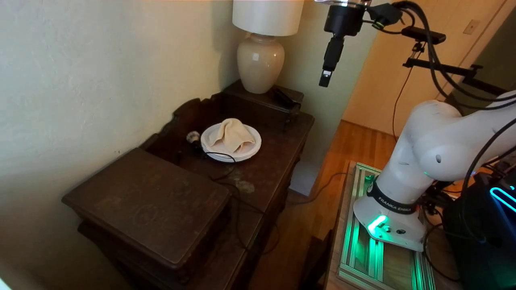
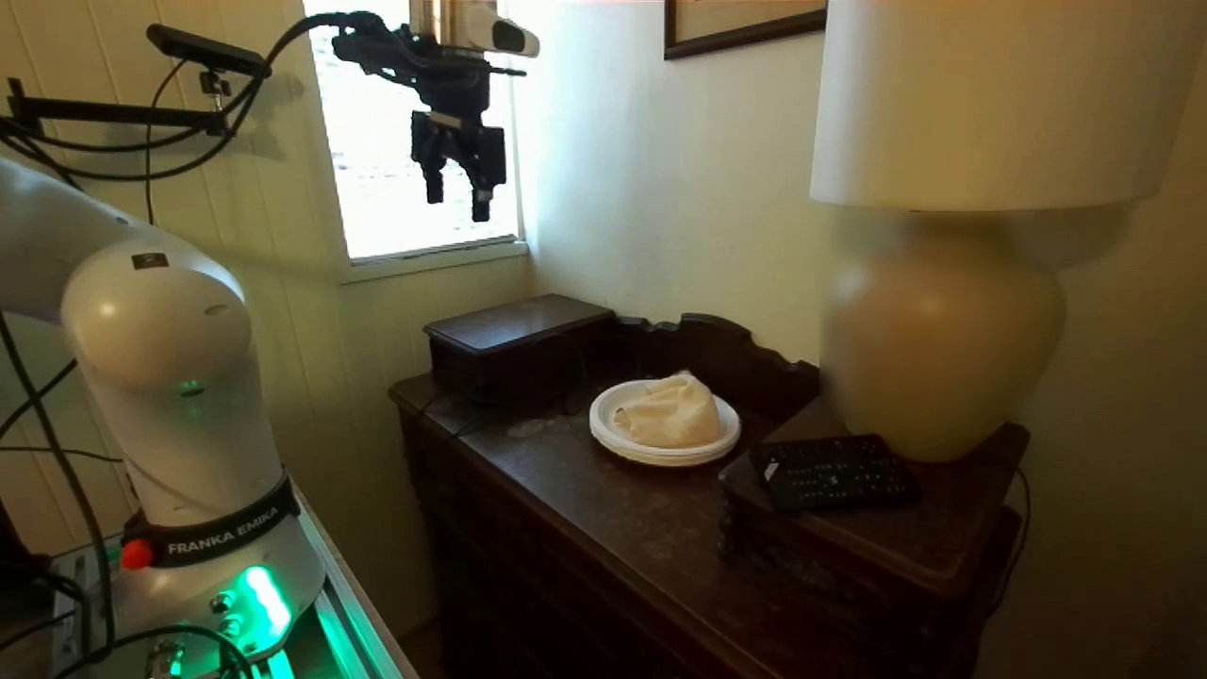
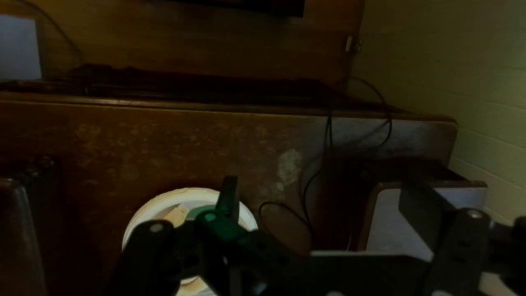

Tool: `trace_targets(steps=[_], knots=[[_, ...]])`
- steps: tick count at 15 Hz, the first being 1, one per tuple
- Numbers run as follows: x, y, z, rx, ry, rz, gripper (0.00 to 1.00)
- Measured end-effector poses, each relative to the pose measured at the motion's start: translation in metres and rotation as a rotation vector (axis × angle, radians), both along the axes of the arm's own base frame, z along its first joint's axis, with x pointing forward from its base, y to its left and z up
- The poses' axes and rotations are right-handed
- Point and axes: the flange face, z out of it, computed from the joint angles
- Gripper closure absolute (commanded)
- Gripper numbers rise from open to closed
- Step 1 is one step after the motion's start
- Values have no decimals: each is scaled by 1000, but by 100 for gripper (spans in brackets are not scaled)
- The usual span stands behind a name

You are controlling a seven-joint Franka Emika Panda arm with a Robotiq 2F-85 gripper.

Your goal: Pick up the remote and put it on the table on the left side

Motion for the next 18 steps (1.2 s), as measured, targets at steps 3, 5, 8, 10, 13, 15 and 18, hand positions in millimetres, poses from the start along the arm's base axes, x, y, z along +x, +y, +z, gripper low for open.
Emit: trace_targets(steps=[3,5,8,10,13,15,18], knots=[[7,-54,-22,22,-111,-79,0],[7,-64,-29,28,-111,-91,0],[9,-55,-26,12,-113,-74,0],[9,-55,-26,12,-113,-73,0],[11,-55,-27,25,-114,-78,0],[14,-65,-30,48,-127,-105,0],[24,-104,-43,100,-153,-191,0]])
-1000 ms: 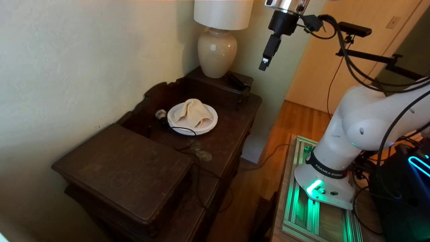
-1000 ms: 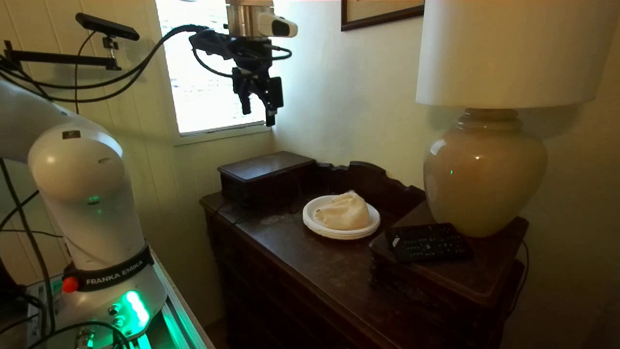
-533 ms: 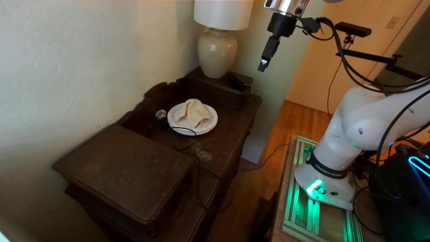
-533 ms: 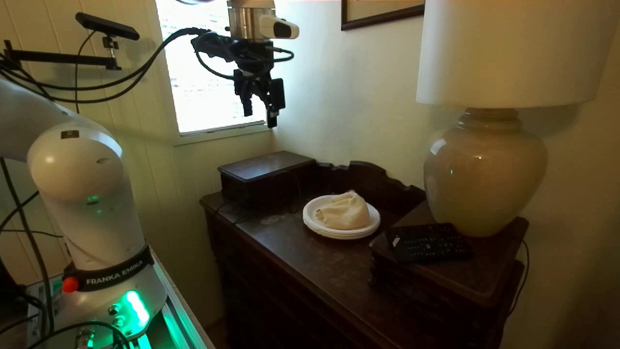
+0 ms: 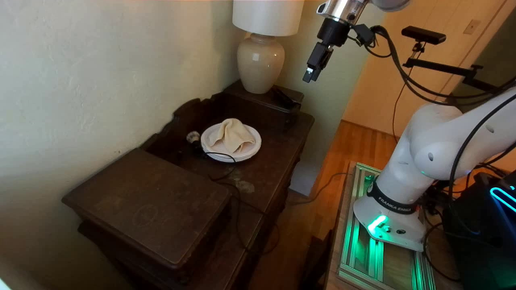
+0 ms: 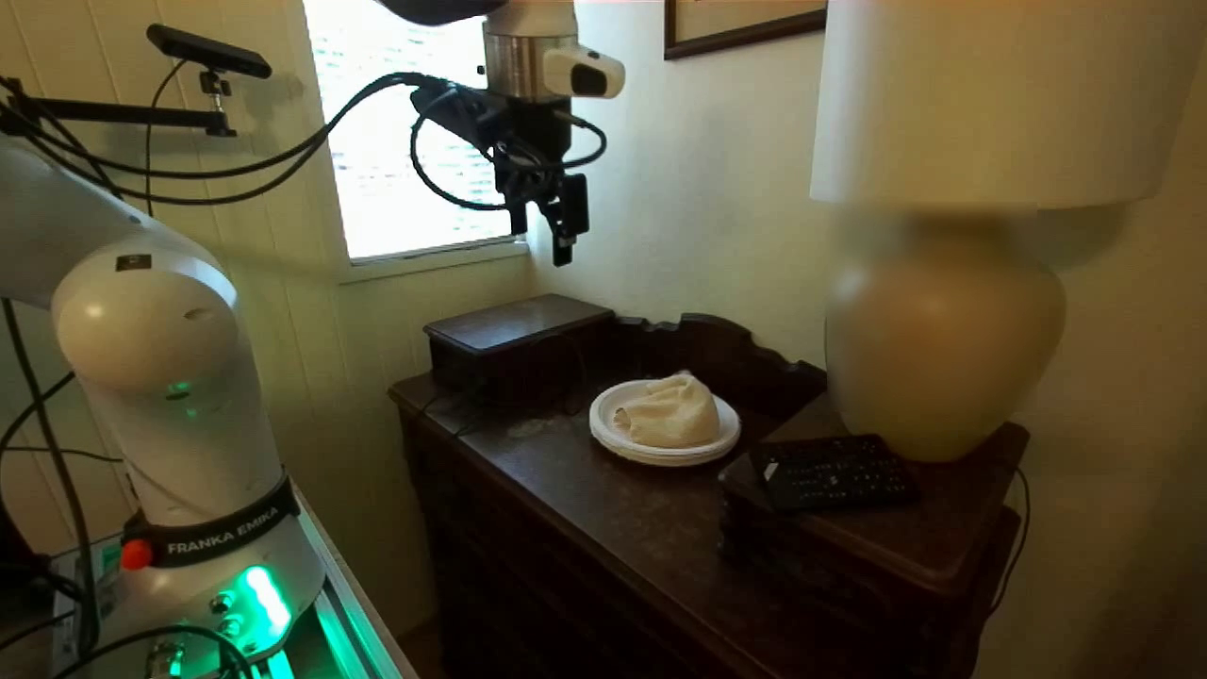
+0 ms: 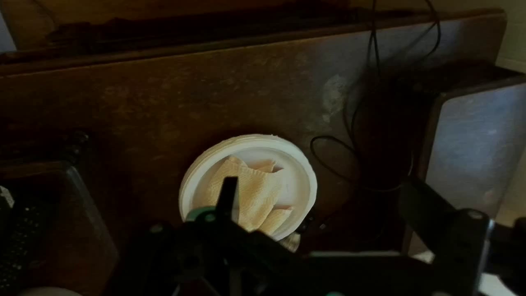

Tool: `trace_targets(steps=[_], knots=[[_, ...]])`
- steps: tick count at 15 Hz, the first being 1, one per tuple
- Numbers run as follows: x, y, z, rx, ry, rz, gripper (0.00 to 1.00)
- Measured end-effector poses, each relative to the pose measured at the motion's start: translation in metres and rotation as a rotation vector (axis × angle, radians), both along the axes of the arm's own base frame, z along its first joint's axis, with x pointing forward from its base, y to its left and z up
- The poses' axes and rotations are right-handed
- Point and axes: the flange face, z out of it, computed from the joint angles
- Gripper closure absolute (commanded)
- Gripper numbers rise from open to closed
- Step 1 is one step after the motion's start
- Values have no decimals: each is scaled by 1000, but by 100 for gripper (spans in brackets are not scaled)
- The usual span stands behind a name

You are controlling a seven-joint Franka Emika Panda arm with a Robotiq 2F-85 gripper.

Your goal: Pick up the remote and put it on the table on the left side

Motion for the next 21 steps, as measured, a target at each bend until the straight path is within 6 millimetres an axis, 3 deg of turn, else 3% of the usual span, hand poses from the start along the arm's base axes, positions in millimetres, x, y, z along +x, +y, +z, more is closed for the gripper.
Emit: trace_targets(steps=[5,10,15,19,21], knots=[[21,-77,-35,66,-50,-93,0],[41,-136,-71,67,-96,-131,0],[60,-195,-93,44,-141,-155,0],[71,-235,-114,28,-139,-198,0],[75,-244,-124,19,-121,-203,0]])
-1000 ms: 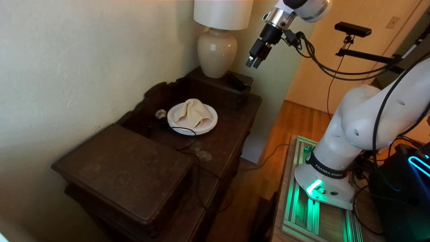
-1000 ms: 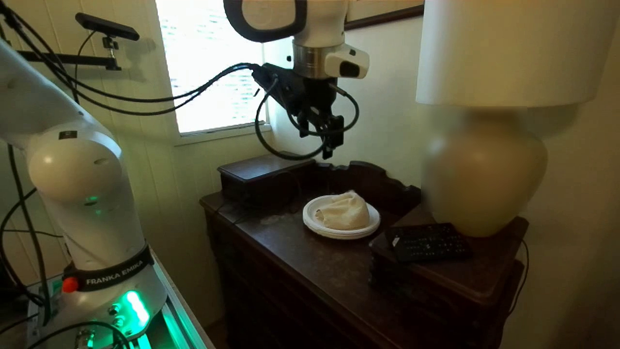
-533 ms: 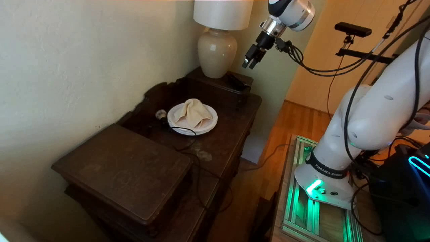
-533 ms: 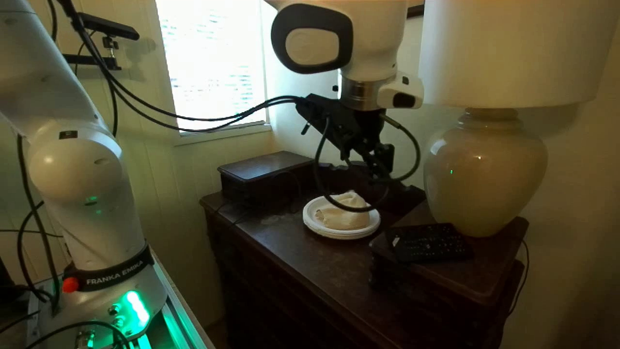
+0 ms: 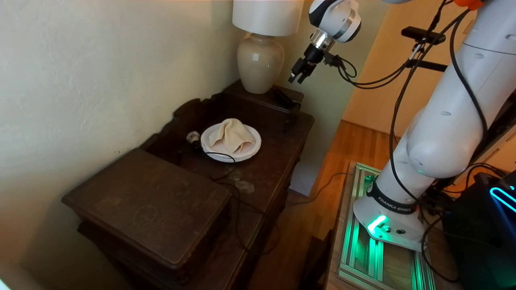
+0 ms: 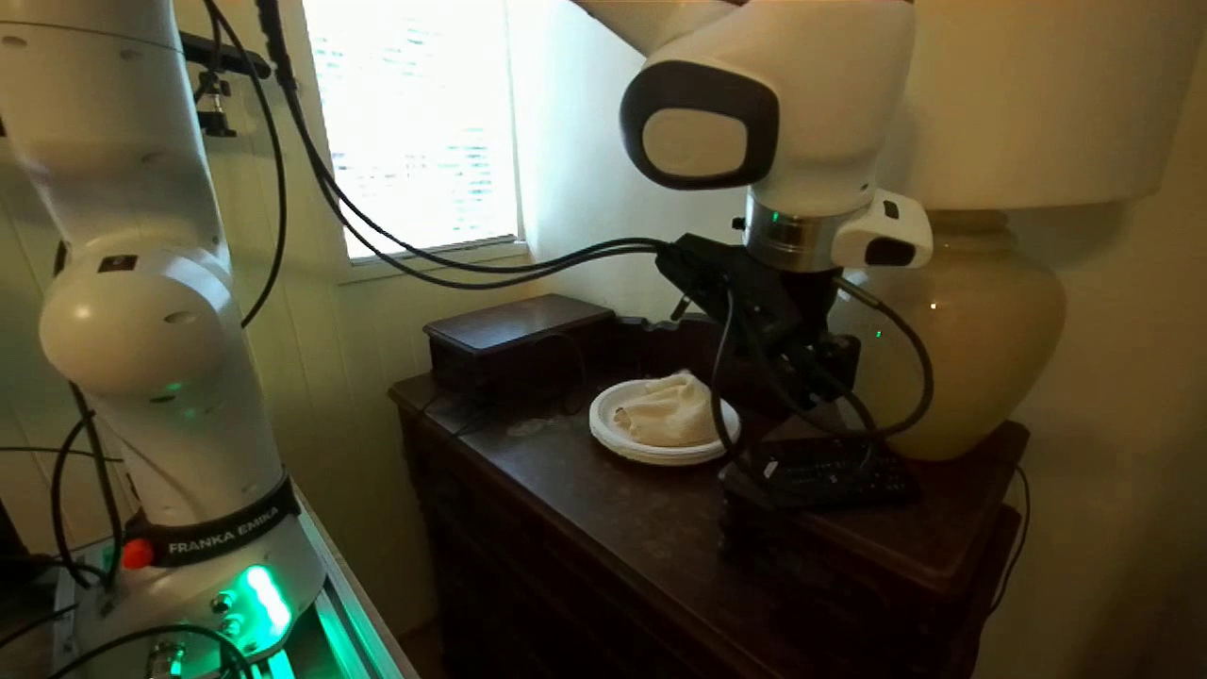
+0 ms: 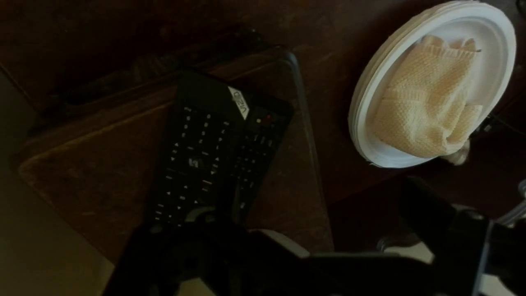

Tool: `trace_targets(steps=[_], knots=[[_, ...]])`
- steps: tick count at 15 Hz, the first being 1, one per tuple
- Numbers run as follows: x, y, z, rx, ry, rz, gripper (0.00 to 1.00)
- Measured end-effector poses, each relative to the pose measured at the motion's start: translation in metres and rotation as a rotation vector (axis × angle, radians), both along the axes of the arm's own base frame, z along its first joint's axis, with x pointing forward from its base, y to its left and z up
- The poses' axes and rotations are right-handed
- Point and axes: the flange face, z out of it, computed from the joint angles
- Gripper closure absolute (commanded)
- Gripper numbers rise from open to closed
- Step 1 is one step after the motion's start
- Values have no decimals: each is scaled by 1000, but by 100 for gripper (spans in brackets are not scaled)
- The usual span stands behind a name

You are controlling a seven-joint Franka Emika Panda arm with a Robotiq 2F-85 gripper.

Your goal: Pick up the remote and put it on the table on the left side

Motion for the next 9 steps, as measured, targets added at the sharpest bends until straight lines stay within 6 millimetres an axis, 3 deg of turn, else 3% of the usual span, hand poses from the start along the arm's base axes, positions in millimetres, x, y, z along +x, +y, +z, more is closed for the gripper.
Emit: trace_targets(steps=[6,9], knots=[[10,1,-5,-1,9,7,0],[21,-10,-15,19,3,-28,0]])
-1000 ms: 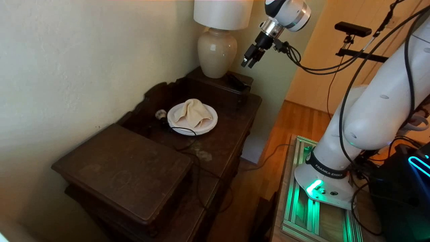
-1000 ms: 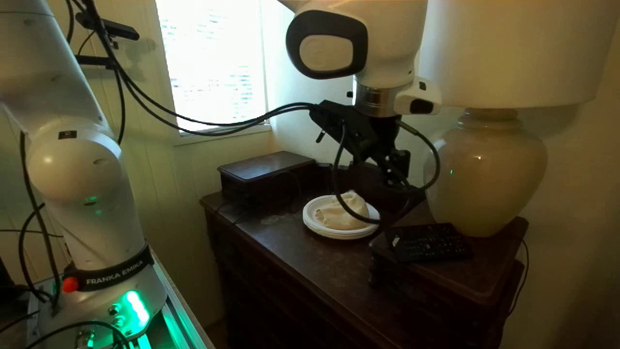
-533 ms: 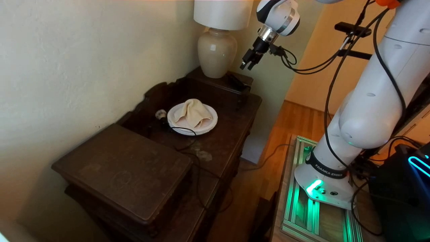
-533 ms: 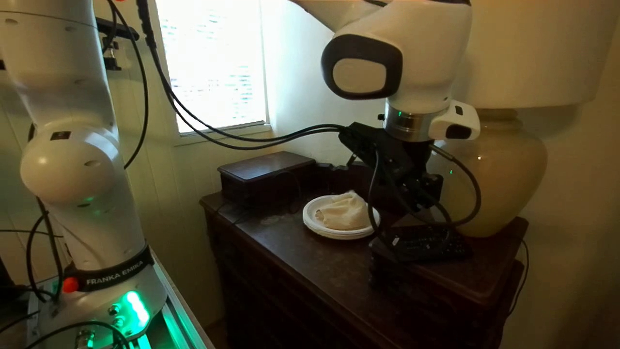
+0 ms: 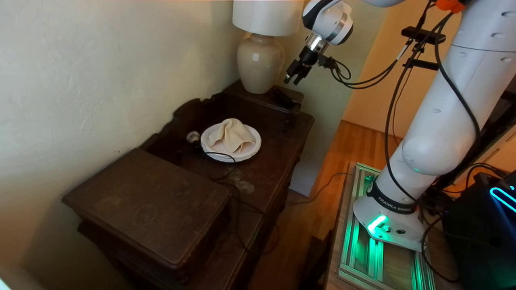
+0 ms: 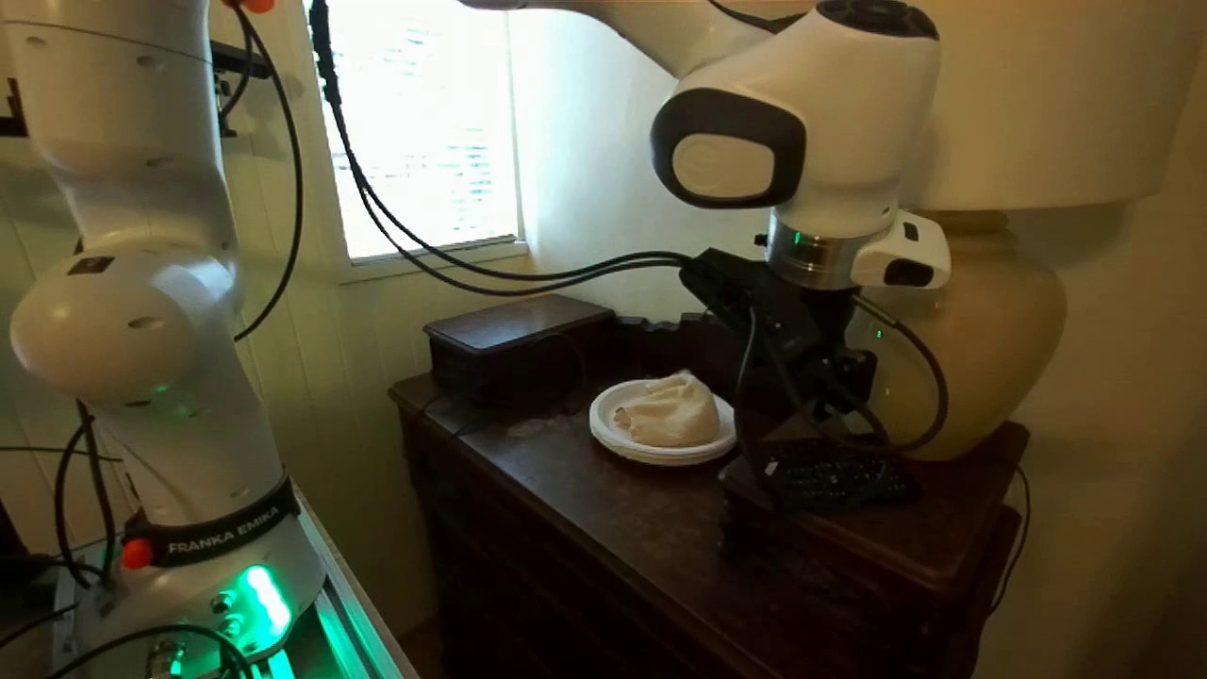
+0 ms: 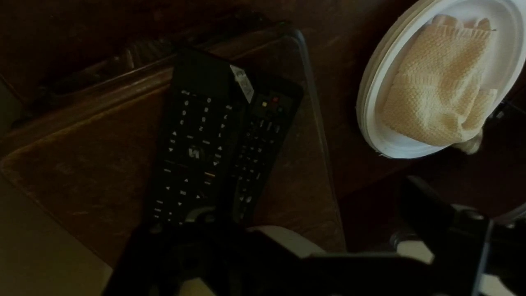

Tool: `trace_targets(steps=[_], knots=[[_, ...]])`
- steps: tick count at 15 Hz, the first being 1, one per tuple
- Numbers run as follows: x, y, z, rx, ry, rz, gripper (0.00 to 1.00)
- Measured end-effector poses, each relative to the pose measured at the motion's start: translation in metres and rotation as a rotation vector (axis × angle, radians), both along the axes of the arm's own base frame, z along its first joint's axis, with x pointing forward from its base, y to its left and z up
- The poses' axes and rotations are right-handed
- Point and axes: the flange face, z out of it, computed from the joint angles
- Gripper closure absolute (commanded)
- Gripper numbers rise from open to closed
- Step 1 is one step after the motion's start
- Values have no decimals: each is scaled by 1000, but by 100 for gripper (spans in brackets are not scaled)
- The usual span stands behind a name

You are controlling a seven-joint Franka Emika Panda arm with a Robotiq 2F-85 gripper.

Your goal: Pick up the remote and put it on the table on the left side

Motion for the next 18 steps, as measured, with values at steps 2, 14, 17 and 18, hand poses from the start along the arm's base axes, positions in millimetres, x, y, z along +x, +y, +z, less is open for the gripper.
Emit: trace_targets(steps=[2,14,17,18], knots=[[8,-14,-10,12,1,-28,0],[36,-79,-65,83,76,-158,7],[41,-84,-69,109,87,-184,12],[42,-86,-70,114,88,-193,15]])
